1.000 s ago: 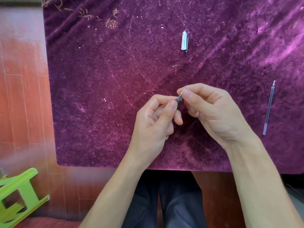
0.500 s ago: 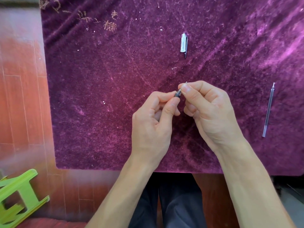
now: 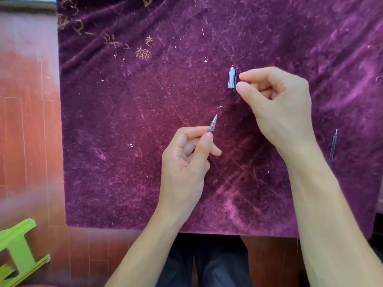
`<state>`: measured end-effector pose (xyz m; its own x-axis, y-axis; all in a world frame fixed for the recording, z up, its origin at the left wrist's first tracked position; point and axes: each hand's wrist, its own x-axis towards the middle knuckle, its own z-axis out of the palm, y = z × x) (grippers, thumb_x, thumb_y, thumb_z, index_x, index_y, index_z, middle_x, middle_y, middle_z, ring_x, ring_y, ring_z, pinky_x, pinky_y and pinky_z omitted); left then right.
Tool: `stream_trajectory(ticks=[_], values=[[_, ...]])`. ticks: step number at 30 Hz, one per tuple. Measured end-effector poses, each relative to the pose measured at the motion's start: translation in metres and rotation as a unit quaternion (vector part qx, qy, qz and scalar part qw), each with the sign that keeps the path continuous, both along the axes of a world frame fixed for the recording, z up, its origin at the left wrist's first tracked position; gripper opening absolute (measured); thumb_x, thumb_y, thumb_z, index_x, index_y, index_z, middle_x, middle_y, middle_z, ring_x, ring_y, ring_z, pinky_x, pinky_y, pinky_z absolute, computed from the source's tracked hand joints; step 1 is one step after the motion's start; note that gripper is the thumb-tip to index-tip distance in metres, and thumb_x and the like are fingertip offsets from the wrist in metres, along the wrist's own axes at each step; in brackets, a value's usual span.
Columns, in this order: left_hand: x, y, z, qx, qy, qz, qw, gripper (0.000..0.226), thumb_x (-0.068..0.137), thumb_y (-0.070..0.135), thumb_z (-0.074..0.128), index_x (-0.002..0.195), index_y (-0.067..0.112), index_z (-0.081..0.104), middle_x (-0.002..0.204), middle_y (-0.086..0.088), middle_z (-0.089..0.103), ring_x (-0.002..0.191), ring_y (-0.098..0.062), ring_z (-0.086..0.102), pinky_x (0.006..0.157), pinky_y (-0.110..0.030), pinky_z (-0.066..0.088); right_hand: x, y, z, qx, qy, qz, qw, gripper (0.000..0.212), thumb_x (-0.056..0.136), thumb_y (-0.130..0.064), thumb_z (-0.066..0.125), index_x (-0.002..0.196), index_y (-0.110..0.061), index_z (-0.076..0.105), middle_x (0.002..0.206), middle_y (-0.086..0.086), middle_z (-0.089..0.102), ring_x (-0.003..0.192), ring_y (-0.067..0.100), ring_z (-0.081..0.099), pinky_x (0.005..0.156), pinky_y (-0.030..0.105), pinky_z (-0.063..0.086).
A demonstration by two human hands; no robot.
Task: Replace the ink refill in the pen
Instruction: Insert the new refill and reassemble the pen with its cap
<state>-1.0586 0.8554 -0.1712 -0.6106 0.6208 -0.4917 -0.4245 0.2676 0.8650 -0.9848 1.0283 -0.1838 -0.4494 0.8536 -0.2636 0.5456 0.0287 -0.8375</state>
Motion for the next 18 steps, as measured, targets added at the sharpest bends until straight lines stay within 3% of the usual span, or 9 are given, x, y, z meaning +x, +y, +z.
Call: stream_trajectory(ticks=[2,6,11,16,18], values=[[-0.002,0.001,0.000,0.001,-0.007,0.001,1.000,0.010,0.104,0.015,0.056,0.106,0.016,0.066,0.074,-0.001,0.072,0.045,-0.034,0.025,0.042,-0.036,0.026,-0.008,0.011,-0.003,0.027,-0.030,0.020,0.999,0.016,0.095,-0.023,0.076,0.110,-0.028,0.080,0.076,-0.017,0.065,0.055,-0.005,0.054,0.066,0.009,0.045],[-0.003,0.002,-0.002,-0.005,-0.016,0.004,1.000,0.010,0.104,0.016,0.057,0.106,0.017,0.066,0.074,-0.001,0.072,0.046,-0.023,0.029,0.042,-0.036,0.025,-0.020,0.021,-0.009,0.045,-0.075,0.065,0.994,0.030,0.096,-0.027,0.076,0.126,-0.027,0.078,0.079,-0.021,0.065,0.054,-0.009,0.056,0.071,0.008,0.048],[-0.005,0.001,-0.003,-0.009,-0.019,0.003,1.000,0.010,0.104,0.017,0.057,0.106,0.017,0.067,0.075,-0.001,0.073,0.047,-0.022,0.030,0.042,-0.036,0.026,-0.024,0.022,-0.011,0.049,-0.097,0.079,0.991,0.033,0.095,-0.028,0.077,0.128,-0.026,0.078,0.079,-0.022,0.067,0.057,-0.002,0.058,0.082,0.024,0.057],[-0.008,0.000,-0.006,-0.009,-0.020,0.002,1.000,0.010,0.103,0.019,0.057,0.106,0.018,0.067,0.075,-0.003,0.072,0.046,-0.020,0.032,0.041,-0.033,0.028,-0.025,0.019,-0.013,0.047,-0.102,0.058,0.992,0.032,0.093,-0.032,0.080,0.125,-0.028,0.080,0.075,-0.021,0.067,0.053,-0.007,0.059,0.073,0.016,0.053],[-0.009,0.000,-0.007,-0.013,-0.015,0.000,1.000,0.010,0.103,0.020,0.058,0.107,0.019,0.067,0.077,-0.003,0.073,0.045,-0.015,0.037,0.041,-0.026,0.032,-0.027,0.017,-0.012,0.048,-0.111,0.052,0.991,0.032,0.092,-0.034,0.081,0.125,-0.029,0.080,0.076,-0.019,0.069,0.054,-0.004,0.059,0.074,0.019,0.056]])
